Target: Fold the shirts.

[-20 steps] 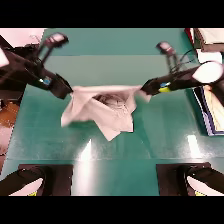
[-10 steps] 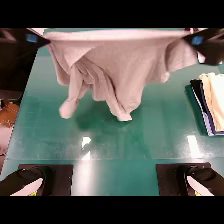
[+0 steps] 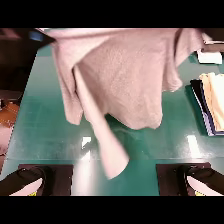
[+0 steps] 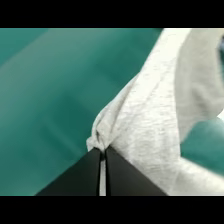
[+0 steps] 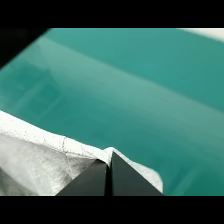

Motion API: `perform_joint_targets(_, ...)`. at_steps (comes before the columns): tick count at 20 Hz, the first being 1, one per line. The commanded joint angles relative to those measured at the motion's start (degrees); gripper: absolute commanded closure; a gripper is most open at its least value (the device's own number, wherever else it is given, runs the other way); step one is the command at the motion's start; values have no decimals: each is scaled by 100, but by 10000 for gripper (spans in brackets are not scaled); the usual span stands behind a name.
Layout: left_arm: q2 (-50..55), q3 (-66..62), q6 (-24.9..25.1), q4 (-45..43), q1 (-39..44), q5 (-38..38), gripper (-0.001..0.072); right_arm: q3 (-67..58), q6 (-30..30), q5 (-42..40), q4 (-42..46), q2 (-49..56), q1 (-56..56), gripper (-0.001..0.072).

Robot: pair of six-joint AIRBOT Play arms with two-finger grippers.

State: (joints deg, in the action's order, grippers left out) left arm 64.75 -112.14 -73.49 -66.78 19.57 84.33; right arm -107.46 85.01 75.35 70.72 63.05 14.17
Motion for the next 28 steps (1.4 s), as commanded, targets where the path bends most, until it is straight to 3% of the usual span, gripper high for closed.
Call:
perform_joint_targets(1, 953, 542, 9, -1082, -4, -151, 686, 122, 136, 127, -15, 1093, -2, 700)
perform_joint_targets(6, 2986, 560, -103, -1202, -13, -796, 684, 828, 133, -811, -17, 2444, -2, 699)
perform_joint_targets(10, 3471, 560, -501, -1196, -302, -955, 683, 726, 136, -1064, -20, 3126, -2, 694)
perform_joint_targets(11, 3464, 511, -516, -1185, -417, -868, 671, 632, 133, -1069, -22, 3228, -7, 629)
perform_joint_targets(12, 3458, 446, -544, -1185, -544, -726, 416, 535, 133, -1073, -17, 3281, -13, 383)
perform_joint_targets(13, 3458, 365, -706, -1187, -660, -533, 151, 470, 133, -1075, -22, 3292, -39, 259)
perform_joint_targets(14, 3458, 278, -896, -1176, -791, -308, 103, 398, 136, -1043, -22, 3276, -74, 260)
perform_joint_targets(18, 3403, 199, -1060, -804, -1115, 772, 103, 295, 131, -361, -26, 2938, -365, 261)
perform_joint_targets(20, 3289, 461, -1095, -282, -1108, 723, 104, 302, 125, 164, -24, 2743, -511, 261)
perform_joint_targets(24, 2369, 2363, -1126, 247, -695, -560, 104, 1132, 31, 350, -22, 1989, -704, 261)
perform_joint_targets(28, 1008, 5182, -1626, 435, 79, -2262, 104, 2256, 28, 33, -66, 1082, -848, 261)
